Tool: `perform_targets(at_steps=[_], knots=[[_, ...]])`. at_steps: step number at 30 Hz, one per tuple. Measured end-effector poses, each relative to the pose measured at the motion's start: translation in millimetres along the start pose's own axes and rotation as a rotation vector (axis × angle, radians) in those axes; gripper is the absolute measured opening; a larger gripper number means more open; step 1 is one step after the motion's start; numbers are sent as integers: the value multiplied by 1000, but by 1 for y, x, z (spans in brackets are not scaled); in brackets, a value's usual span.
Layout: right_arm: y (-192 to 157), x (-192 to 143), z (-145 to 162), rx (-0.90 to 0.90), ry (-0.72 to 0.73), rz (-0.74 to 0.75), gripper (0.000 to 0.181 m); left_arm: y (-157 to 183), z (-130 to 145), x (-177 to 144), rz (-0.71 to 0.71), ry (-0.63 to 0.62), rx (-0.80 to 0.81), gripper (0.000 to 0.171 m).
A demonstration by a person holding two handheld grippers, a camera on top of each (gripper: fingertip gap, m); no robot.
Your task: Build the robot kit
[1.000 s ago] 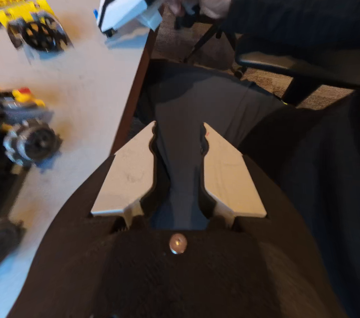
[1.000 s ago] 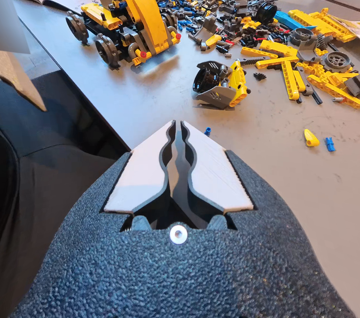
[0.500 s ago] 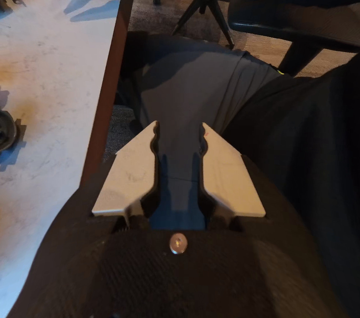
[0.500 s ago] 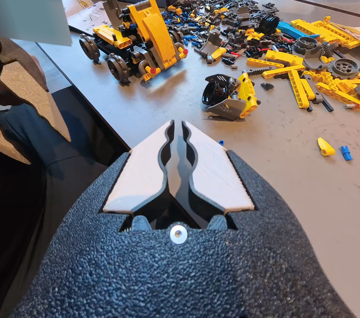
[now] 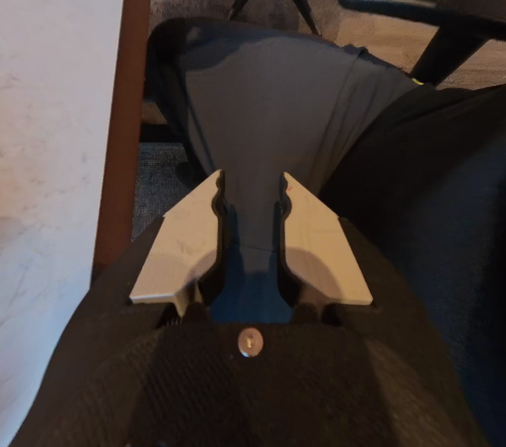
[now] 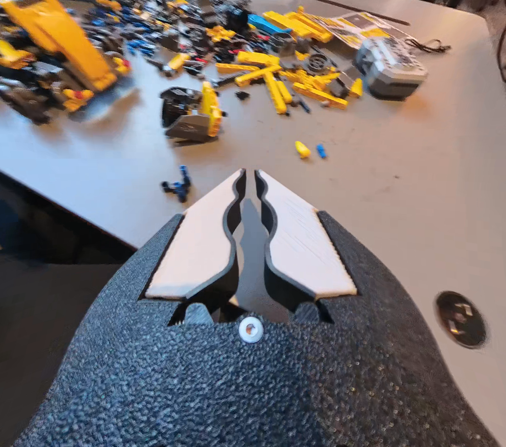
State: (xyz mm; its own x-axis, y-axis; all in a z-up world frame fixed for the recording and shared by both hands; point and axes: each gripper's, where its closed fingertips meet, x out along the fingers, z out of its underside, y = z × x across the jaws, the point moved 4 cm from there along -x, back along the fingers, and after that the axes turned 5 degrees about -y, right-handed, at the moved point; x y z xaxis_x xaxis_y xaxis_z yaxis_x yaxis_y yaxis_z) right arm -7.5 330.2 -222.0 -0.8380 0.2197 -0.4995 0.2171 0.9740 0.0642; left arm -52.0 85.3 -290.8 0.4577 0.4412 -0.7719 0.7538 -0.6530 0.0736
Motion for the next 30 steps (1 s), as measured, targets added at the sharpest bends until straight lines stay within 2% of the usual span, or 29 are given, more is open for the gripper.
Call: perform_targets(at_steps=[3,9,18,30], knots=[[36,8,-2,39,-68,43,10,-4,5,9,-5,-40,-26,38],[75,36,-10,106,-159,-41,14,-11,3,11,-50,-37,-40,35],[88,62,-9,135,-229,-77,18,-12,18,13,-70,-68,-52,32],[88,66,-10,99,-231,-17,18,-1,25,-8,-52,-81,-34,37]])
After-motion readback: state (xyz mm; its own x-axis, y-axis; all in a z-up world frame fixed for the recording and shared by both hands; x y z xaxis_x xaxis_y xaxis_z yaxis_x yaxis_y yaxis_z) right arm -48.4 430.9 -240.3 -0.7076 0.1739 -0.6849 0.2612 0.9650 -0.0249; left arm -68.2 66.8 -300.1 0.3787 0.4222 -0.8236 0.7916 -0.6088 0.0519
